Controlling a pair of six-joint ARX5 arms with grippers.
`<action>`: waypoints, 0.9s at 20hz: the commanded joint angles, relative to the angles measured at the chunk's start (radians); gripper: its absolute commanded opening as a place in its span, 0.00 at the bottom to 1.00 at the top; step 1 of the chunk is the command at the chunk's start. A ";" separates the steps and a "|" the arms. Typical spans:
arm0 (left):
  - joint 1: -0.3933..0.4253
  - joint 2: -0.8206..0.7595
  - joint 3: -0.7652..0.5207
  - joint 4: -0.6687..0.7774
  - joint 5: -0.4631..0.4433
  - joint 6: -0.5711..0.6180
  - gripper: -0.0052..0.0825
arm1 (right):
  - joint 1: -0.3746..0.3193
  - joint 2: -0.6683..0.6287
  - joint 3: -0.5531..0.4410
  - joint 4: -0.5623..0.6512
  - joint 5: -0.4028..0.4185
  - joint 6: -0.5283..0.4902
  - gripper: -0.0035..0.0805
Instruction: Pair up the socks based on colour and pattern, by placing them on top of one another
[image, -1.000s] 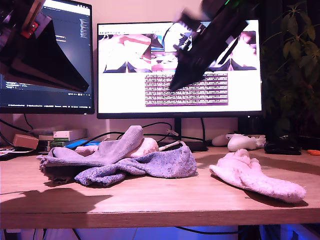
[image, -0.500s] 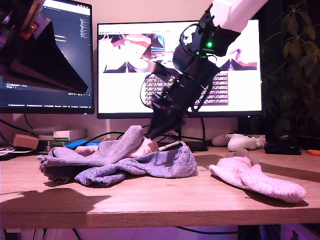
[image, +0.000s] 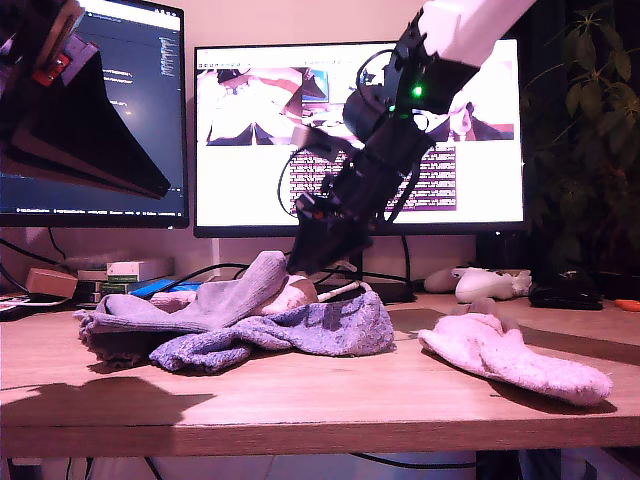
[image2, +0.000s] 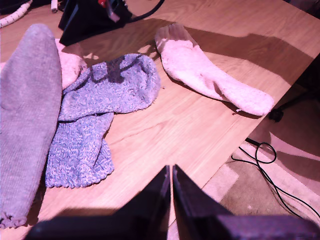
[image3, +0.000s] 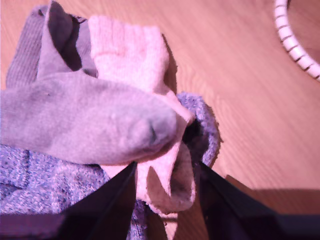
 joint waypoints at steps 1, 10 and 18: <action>-0.002 0.005 -0.013 0.002 0.001 0.005 0.04 | 0.005 0.047 0.011 -0.004 -0.031 0.005 0.36; -0.002 0.005 -0.013 -0.009 0.002 0.005 0.04 | 0.006 0.049 0.011 -0.029 -0.064 0.027 0.15; -0.002 0.005 -0.013 -0.058 0.002 0.005 0.04 | 0.016 0.022 0.037 -0.036 -0.073 0.119 0.03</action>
